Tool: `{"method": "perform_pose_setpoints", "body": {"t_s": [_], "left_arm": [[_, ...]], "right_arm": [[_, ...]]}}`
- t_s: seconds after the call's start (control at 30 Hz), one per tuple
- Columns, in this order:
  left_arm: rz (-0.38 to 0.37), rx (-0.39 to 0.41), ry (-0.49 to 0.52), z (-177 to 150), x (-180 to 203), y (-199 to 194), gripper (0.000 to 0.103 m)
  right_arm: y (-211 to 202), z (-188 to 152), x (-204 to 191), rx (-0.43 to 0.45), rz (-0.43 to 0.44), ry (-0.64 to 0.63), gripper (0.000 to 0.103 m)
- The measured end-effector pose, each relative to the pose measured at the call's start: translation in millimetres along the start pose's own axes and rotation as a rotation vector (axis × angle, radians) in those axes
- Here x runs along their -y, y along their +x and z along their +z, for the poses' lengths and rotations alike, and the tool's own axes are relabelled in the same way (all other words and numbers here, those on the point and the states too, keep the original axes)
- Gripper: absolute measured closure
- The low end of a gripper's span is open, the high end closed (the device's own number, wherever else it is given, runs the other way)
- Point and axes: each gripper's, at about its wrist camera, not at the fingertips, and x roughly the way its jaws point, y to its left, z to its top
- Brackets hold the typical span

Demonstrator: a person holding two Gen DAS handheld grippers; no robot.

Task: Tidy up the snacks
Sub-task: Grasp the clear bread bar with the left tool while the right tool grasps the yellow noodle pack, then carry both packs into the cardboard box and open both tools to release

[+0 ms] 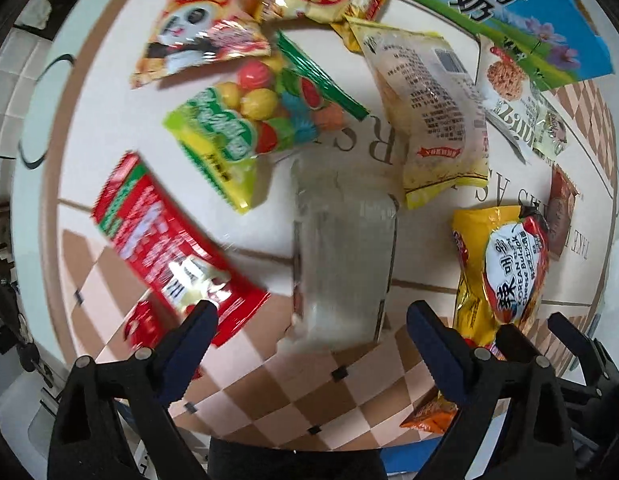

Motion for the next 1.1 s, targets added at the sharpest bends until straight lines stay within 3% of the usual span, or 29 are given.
{"method": "perform_pose_setpoints", "body": {"t_s": [0.2,0.3,0.5,0.67,0.7,0.73,0.77,0.97,1.1], "left_arm": [[0.026,-0.004,0.027,1,9,12,0.007],[0.033,-0.007,0.029,5,11,16,0.007],[0.058,-0.012,0.055,11,20,26,0.006],[0.077,-0.016,0.086,13,30,38,0.007],[0.082,-0.012,0.091,15,38,43,0.011],[0.089,-0.007,0.096,15,42,46,0.032],[0.097,-0.009,0.101,15,45,51,0.045],[0.127,0.051,0.127,5,64,53,0.048],[0.145,0.067,0.118,4,69,43,0.052]], "right_arm": [[26,11,-15,-0.068,-0.042,-0.1,0.0],[37,12,-17,-0.092,-0.087,-0.089,0.004],[32,7,33,-0.123,0.045,0.277,0.011],[27,-3,51,-0.128,0.078,0.305,0.007],[26,-6,51,-0.128,0.068,0.296,0.007],[32,7,49,-0.132,0.057,0.29,0.007],[33,6,51,-0.135,0.05,0.285,0.007],[43,5,32,-0.143,0.016,0.277,0.007],[46,11,13,-0.11,0.01,0.259,0.014]]}}
